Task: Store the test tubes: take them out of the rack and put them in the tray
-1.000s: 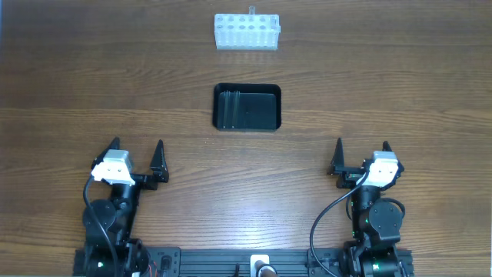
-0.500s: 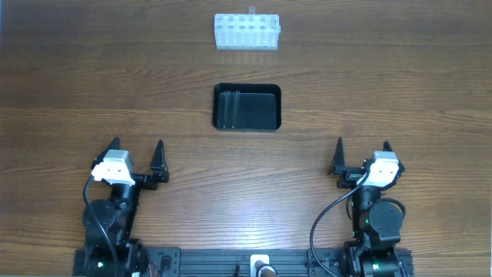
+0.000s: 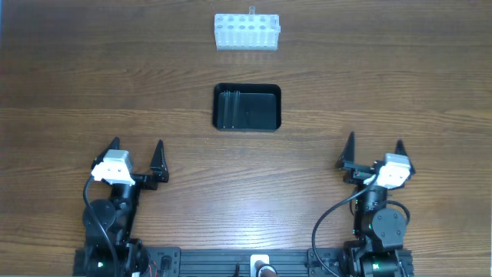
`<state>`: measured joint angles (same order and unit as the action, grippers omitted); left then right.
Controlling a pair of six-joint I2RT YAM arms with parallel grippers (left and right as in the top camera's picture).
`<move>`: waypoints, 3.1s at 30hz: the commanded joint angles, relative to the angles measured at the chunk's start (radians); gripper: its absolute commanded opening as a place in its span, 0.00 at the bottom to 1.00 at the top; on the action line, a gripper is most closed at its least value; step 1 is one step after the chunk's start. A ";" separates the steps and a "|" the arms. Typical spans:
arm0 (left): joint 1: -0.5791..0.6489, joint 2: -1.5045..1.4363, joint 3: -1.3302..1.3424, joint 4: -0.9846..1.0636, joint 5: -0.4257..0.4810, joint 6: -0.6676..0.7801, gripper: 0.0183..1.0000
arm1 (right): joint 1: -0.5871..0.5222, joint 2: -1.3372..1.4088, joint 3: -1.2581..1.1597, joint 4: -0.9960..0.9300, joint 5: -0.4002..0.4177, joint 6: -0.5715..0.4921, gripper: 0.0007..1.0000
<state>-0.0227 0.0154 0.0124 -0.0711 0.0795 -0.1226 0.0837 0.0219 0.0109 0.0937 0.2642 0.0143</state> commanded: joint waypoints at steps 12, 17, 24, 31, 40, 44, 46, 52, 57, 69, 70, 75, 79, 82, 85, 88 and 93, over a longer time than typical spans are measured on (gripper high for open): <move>0.007 -0.011 -0.006 -0.001 0.009 0.014 1.00 | 0.036 0.699 0.282 0.347 -0.043 0.060 0.99; 0.007 -0.011 -0.006 -0.001 0.009 0.014 1.00 | 0.157 1.063 0.496 0.430 -0.045 0.049 0.99; 0.007 -0.011 -0.006 -0.001 0.009 0.014 1.00 | 0.285 1.456 0.871 0.253 -0.031 0.114 0.99; 0.007 -0.011 -0.006 -0.001 0.009 0.014 1.00 | 0.351 1.769 1.239 -0.031 -0.030 0.265 0.99; 0.007 -0.011 -0.006 -0.001 0.010 0.014 1.00 | 0.404 2.060 1.645 -0.234 -0.023 0.331 0.99; 0.007 -0.011 -0.006 -0.001 0.009 0.014 1.00 | 0.424 2.150 1.786 -0.313 0.029 0.356 0.99; 0.007 -0.011 -0.006 -0.001 0.010 0.014 1.00 | 0.433 2.185 1.837 -0.338 0.045 0.356 0.99; 0.007 -0.011 -0.006 -0.001 0.010 0.014 1.00 | 0.443 2.280 1.942 -0.344 0.116 0.339 0.99; 0.007 -0.011 -0.006 -0.001 0.010 0.014 1.00 | 0.439 2.346 1.998 -0.322 0.138 0.305 0.99; 0.007 -0.011 -0.006 -0.001 0.009 0.014 1.00 | 0.423 2.412 2.000 -0.196 0.224 0.257 0.99; 0.007 -0.011 -0.006 -0.001 0.009 0.014 1.00 | 0.419 2.416 2.000 -0.190 0.224 0.257 0.99; 0.007 -0.011 -0.006 -0.001 0.009 0.014 1.00 | 0.400 2.422 2.000 -0.171 0.224 0.249 0.99; 0.007 -0.011 -0.006 -0.001 0.010 0.014 1.00 | 0.394 2.435 2.000 -0.141 0.224 0.225 0.95; 0.007 -0.011 -0.006 -0.001 0.010 0.014 1.00 | 0.394 2.453 2.000 -0.118 0.224 0.216 0.93; 0.007 -0.011 -0.006 -0.001 0.010 0.014 1.00 | 0.394 2.464 2.000 -0.105 0.227 0.216 0.89; 0.007 -0.011 -0.006 -0.001 0.009 0.014 1.00 | 0.394 2.465 2.000 -0.104 0.234 0.216 0.84; 0.007 -0.011 -0.006 -0.001 0.010 0.014 1.00 | 0.394 2.465 2.000 -0.086 0.257 0.216 0.73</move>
<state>-0.0227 0.0147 0.0124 -0.0711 0.0792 -0.1226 0.4774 2.4741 1.9907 -0.0029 0.4908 0.2317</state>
